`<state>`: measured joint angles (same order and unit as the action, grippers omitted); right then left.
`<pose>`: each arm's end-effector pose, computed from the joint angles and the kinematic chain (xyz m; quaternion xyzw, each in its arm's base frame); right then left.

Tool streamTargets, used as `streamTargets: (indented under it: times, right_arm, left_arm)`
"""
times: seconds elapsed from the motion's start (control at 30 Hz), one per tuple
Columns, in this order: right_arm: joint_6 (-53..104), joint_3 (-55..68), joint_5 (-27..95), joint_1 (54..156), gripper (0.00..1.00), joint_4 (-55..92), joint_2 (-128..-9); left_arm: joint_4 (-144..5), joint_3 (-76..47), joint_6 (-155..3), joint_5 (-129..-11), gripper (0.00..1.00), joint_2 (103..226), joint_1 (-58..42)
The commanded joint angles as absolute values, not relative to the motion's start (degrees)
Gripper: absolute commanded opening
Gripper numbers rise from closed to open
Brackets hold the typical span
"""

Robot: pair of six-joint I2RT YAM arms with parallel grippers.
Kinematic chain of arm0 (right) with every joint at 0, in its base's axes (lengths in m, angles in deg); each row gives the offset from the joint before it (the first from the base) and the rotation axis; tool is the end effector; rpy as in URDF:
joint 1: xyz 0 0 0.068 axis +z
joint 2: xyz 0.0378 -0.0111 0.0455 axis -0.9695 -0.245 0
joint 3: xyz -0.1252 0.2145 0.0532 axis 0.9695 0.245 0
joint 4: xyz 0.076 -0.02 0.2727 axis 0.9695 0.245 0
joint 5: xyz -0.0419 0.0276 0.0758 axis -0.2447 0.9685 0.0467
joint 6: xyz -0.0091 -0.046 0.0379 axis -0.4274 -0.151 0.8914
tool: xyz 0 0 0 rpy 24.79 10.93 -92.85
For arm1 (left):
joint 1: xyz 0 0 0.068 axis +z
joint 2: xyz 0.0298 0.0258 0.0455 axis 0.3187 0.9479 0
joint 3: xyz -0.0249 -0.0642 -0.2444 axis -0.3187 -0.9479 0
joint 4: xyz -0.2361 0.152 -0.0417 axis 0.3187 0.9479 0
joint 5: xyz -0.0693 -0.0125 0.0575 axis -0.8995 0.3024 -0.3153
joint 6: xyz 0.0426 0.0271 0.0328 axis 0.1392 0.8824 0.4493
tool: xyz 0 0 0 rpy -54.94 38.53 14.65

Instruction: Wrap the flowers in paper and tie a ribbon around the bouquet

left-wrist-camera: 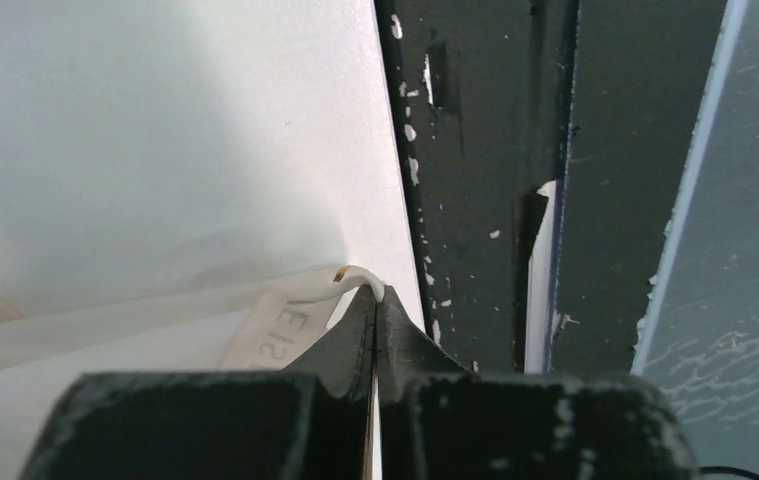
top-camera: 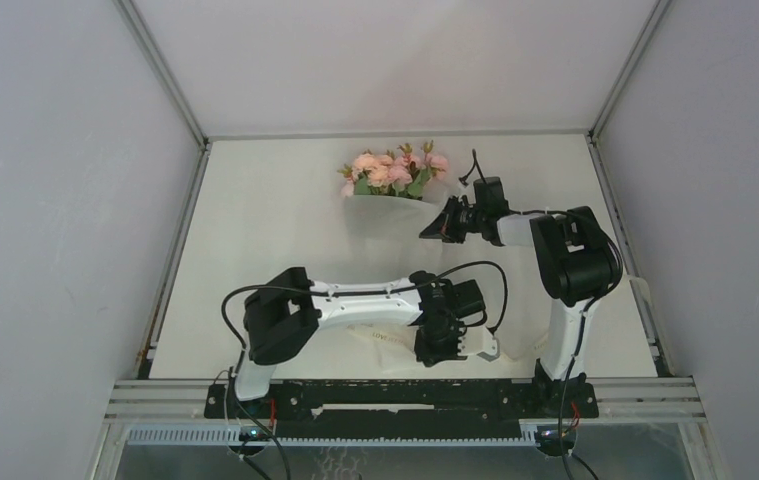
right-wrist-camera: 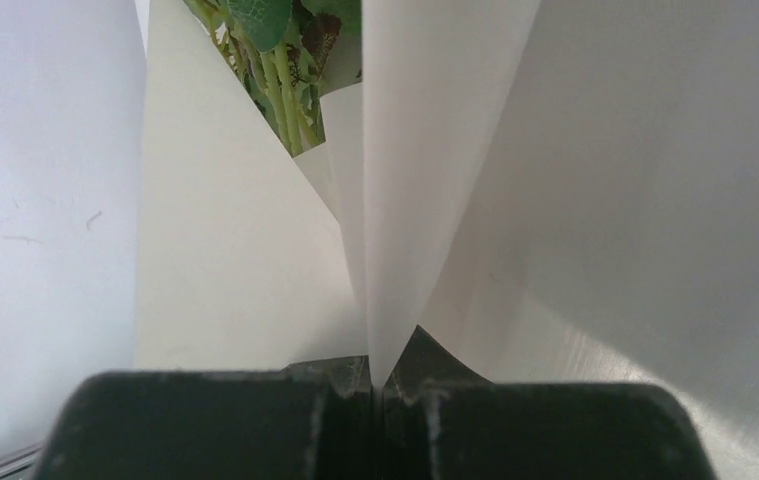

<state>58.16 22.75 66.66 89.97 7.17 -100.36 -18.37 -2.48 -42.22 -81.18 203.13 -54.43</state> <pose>0.3829 0.1261 0.0841 0.0554 0.8710 0.4478 0.1944 0.1041 -0.3915 0.1431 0.7381 0.6463 -0.1928 0.0151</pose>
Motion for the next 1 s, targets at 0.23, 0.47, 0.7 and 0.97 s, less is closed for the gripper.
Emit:
streamTargets:
  times: [0.23, 0.47, 0.7, 0.97]
  right_arm:
    - [51.86, 22.4, 68.34, 89.89, 0.0, 9.59, -97.52]
    - [47.41, 22.35, 74.05, 89.36, 0.0, 11.49, -96.48]
    - [41.37, 21.66, 76.38, 88.42, 0.0, 19.05, -94.4]
    - [40.6, 21.61, 73.66, 89.26, 0.0, 22.13, -92.65]
  left_arm:
    - [-5.44, 4.91, -39.49, -83.35, 0.0, 185.63, -34.6]
    - [-6.94, 2.79, -39.75, -81.29, 0.0, 179.32, -13.34]
    - [-12.43, 6.46, -43.62, -78.89, 0.0, 181.83, 4.56]
    - [-11.62, 16.46, -50.46, -89.51, 0.0, 182.03, 22.77]
